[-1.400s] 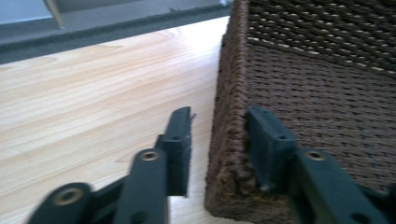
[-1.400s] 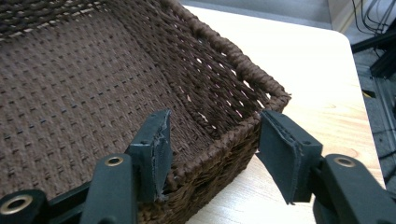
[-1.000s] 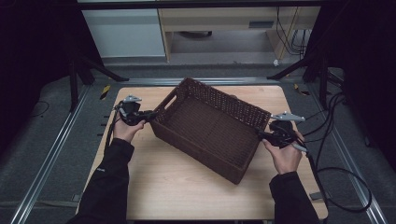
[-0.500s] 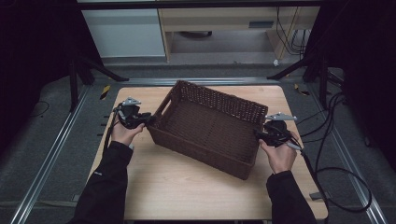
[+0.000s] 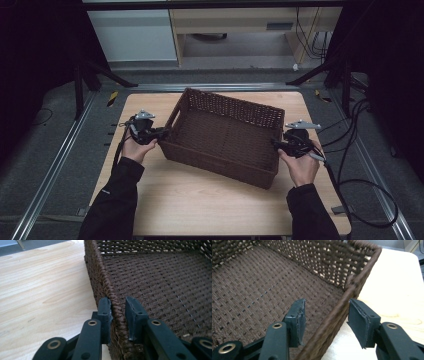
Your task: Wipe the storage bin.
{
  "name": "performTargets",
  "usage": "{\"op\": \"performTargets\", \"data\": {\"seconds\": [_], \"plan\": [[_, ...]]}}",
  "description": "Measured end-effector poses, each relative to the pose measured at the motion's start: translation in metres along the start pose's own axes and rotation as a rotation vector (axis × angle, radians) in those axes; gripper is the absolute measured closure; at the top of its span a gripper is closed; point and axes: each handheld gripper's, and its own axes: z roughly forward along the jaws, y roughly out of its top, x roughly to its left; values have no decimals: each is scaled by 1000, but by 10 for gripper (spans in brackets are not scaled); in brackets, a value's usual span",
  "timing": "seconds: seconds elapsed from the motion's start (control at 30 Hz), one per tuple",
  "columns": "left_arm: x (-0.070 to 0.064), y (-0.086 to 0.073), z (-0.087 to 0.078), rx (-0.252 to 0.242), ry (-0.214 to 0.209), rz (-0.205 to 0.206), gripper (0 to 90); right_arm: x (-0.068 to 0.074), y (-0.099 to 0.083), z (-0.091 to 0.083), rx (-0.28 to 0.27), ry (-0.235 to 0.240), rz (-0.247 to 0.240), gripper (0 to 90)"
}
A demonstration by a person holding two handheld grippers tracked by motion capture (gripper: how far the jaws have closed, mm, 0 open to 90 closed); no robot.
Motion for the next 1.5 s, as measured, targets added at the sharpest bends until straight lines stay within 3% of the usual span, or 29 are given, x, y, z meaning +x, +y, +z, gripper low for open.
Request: {"op": "performTargets", "data": {"seconds": [0.3, 0.4, 0.47, 0.7, 0.77, 0.83, 0.9, 1.03, 1.1, 1.5], "plan": [[-12, -7, -11, 21, 6, 49, 680, 0, -2, 10, 51, -8, -16, 515], [-9, -3, -12, -23, 8, 57, 608, -2, -2, 14, 58, -17, -23, 550], [-7, 2, -12, -28, 12, 59, 601, -3, -4, 17, 63, -21, -26, 565], [2, 18, 6, -31, 29, 77, 574, -8, -3, 21, 36, -15, -29, 616], [7, 17, 14, -32, 26, 61, 576, -9, -2, 21, 34, -16, -29, 625], [9, 15, 21, -28, -5, 29, 572, -9, -2, 21, 31, -14, -26, 629], [8, 15, 24, -21, -18, 24, 606, -9, -2, 22, 29, -12, -23, 632], [2, 13, 28, 27, 15, 65, 658, -9, -2, 22, 27, -11, -28, 634], [0, 10, 25, 20, 17, 45, 668, -8, -3, 21, 28, -12, -30, 636], [-21, -17, -7, 45, 71, 32, 665, -2, -6, 10, 48, 31, -28, 619]]}}
